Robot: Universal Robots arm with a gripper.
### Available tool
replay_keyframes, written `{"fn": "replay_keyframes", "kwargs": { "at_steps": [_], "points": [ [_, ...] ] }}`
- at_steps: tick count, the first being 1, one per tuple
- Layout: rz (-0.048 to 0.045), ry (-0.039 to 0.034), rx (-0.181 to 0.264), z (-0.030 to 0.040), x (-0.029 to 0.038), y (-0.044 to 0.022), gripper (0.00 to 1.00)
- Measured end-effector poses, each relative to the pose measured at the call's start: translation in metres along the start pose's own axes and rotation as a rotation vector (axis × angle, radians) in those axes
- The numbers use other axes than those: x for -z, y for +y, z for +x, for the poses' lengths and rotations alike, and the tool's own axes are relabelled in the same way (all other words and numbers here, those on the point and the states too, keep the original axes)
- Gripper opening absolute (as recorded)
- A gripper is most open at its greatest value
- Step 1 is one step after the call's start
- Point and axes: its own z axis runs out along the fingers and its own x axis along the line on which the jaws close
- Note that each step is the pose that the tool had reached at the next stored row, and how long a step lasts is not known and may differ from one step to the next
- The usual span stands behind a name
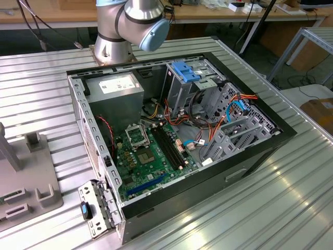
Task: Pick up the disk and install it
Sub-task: 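Reach for the disk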
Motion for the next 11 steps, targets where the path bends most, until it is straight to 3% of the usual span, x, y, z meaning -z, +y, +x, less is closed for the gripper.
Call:
{"fn": "replay_keyframes", "kwargs": {
  "at_steps": [11],
  "points": [
    [0.0, 0.0002, 0.0, 0.0013, -0.0026, 0.0152, 0.11]
  ]
}}
